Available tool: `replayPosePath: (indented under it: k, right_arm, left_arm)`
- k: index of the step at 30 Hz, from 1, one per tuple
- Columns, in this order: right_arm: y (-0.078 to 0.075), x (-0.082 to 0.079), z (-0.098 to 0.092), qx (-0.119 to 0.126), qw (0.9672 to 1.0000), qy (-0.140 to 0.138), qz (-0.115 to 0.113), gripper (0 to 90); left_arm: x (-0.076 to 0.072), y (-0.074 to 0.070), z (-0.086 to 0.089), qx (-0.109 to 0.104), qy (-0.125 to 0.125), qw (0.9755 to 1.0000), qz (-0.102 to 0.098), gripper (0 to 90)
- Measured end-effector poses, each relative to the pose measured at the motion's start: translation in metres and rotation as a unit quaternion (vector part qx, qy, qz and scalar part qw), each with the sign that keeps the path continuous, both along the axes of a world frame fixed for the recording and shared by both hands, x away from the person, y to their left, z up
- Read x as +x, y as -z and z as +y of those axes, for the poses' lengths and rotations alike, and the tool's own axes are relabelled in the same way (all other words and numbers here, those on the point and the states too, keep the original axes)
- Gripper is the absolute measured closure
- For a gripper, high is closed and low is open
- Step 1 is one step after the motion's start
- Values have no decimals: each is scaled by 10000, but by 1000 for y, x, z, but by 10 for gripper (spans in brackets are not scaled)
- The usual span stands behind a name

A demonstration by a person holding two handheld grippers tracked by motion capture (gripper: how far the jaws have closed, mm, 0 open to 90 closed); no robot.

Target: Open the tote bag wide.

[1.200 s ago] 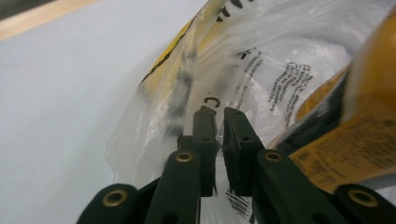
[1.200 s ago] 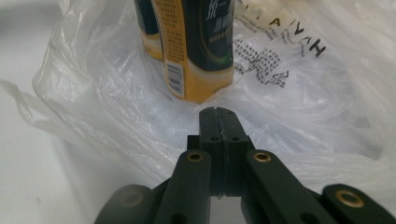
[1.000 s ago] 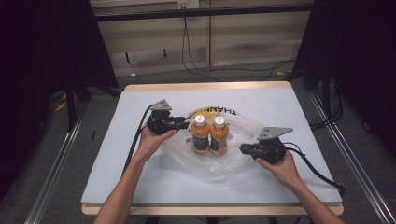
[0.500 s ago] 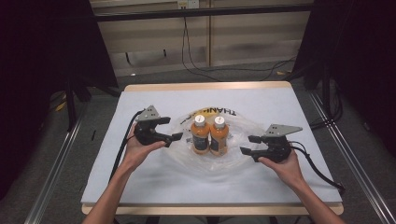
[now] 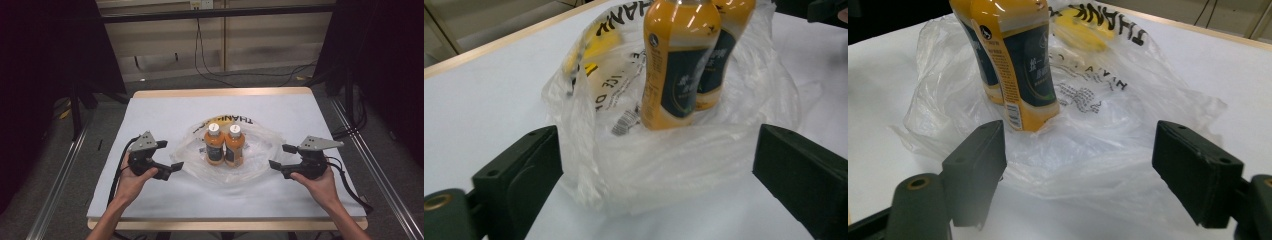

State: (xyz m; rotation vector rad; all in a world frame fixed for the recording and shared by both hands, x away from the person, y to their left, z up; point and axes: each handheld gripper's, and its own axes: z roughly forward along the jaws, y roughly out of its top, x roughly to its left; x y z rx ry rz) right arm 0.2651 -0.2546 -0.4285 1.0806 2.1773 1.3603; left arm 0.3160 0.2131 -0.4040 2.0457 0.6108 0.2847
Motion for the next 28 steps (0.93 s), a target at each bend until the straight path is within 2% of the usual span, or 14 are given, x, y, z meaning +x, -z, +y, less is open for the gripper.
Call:
replayPosePath:
  k: [2, 6, 8, 11, 14, 16, 18, 19, 23, 24, 25, 26, 28]
  right_arm:
    - [-1, -6, -5, 14, 10000, 55, -20, 214]
    - [-1, -17, -14, 66, 9999, 121, -43, 205]
    - [-2, -22, -18, 61, 9997, 224, -59, 191]
    - [-2, -30, -24, 66, 9992, 383, -30, 190]
    - [0, -38, -29, 101, 9987, 499, -39, 182]
    - [3, -44, -33, 108, 9982, 596, -18, 174]
    - [5, -49, -35, 105, 9979, 644, -6, 168]
    - [6, -53, -37, 116, 9975, 690, -4, 162]
    - [6, -60, -42, 113, 9968, 787, -84, 157]
    - [6, -61, -42, 113, 9966, 812, -93, 152]
    - [7, -62, -42, 118, 9963, 843, -102, 149]
    - [9, -63, -42, 80, 9961, 874, -108, 143]
    - [13, -62, -42, -25, 9957, 928, -53, 130]
  left_arm:
    - [-7, 3, 7, 33, -104, 9999, -1, 23]
    - [-22, 11, 20, -52, -187, 9998, 63, 23]
    - [-29, 14, 23, 46, -328, 9995, 11, 24]
    - [-41, 17, 28, -4, -487, 9987, 114, 30]
    - [-56, 20, 34, 58, -685, 9976, -3, 30]
    - [-63, 24, 37, 18, -701, 9975, 12, 32]
    - [-69, 29, 39, 83, -657, 9978, -5, 32]
    - [-73, 32, 40, 27, -657, 9978, 31, 32]
    - [-79, 44, 46, -18, -665, 9976, 174, 32]
    - [-80, 46, 49, 13, -695, 9975, 126, 33]
    - [-80, 48, 52, -58, -740, 9972, 107, 33]
    - [-81, 50, 55, -150, -788, 9966, 182, 33]
    - [-86, 51, 58, -187, -949, 9953, 89, 39]
